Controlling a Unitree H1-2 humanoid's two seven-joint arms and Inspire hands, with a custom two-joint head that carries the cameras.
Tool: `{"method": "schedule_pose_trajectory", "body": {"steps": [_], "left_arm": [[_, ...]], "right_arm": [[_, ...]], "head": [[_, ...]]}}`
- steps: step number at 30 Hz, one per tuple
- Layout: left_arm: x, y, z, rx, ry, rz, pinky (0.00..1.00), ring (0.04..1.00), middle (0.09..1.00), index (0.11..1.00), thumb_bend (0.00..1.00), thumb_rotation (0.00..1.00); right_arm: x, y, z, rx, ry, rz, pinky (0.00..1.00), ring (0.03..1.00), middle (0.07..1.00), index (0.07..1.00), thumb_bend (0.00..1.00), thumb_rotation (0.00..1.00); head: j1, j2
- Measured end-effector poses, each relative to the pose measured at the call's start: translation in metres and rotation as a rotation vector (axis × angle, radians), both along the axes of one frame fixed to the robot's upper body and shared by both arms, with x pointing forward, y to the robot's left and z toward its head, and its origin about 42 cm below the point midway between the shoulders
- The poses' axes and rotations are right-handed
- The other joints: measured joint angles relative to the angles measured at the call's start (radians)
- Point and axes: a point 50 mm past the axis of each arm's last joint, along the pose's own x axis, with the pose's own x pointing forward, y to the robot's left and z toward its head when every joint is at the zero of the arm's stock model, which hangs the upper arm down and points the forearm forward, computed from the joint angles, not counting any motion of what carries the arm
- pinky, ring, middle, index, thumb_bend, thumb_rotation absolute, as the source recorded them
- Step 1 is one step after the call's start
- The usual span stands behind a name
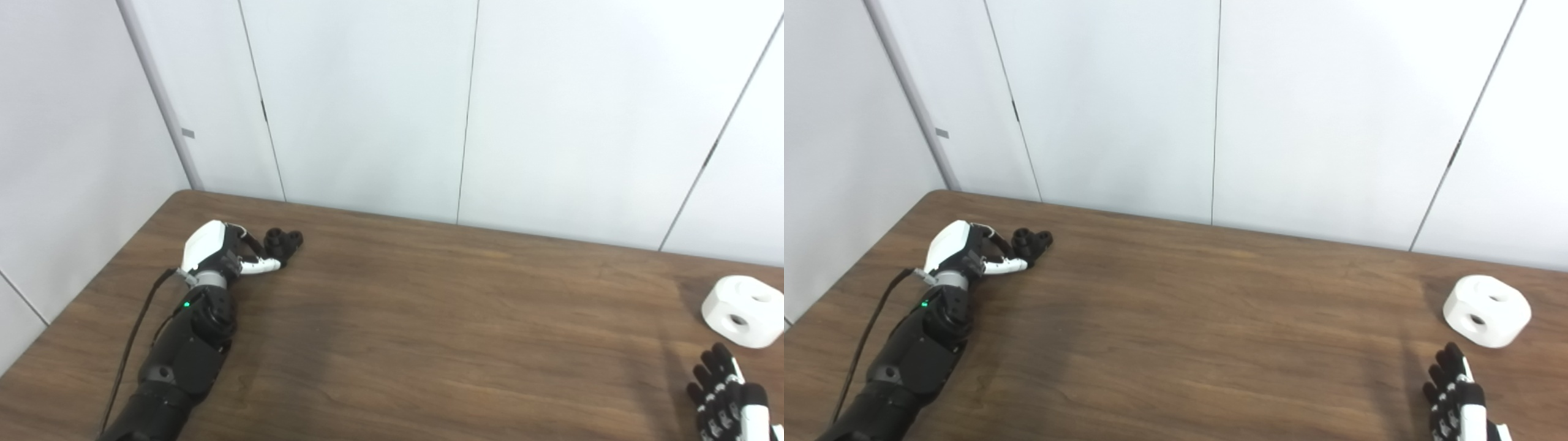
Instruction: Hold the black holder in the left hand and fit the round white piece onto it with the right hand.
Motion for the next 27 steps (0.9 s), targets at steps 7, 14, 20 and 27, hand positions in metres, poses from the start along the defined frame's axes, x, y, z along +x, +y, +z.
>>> {"method": "schedule_pose_trajectory", "body": {"steps": [7,14,20,27], "left_arm": [[0.0,0.0,-0.002,-0.01,-0.012,-0.008,1.0,0.929,0.818,0.486,0.52,0.05],[-0.004,-0.012,0.0,-0.009,-0.016,-0.067,1.0,0.926,0.816,0.486,0.52,0.05],[-0.019,-0.027,-0.001,-0.019,-0.023,-0.139,1.0,0.915,0.805,0.486,0.52,0.05],[-0.044,-0.049,-0.005,-0.023,-0.041,-0.215,1.0,0.909,0.799,0.486,0.52,0.05]], "right_arm": [[0.0,0.0,0.0,0.001,-0.001,0.0,1.0,1.0,1.0,1.0,0.58,1.0],[0.0,0.001,0.002,-0.006,-0.008,-0.004,1.0,1.0,1.0,1.0,0.59,1.0],[0.0,0.002,0.004,-0.012,-0.014,-0.007,1.0,1.0,1.0,1.0,0.63,1.0],[0.001,0.003,0.004,-0.013,-0.014,-0.006,1.0,1.0,1.0,1.0,0.64,1.0]], "head": [[-0.011,0.003],[-0.018,0.008],[-0.026,0.011],[-0.049,0.018]]}}
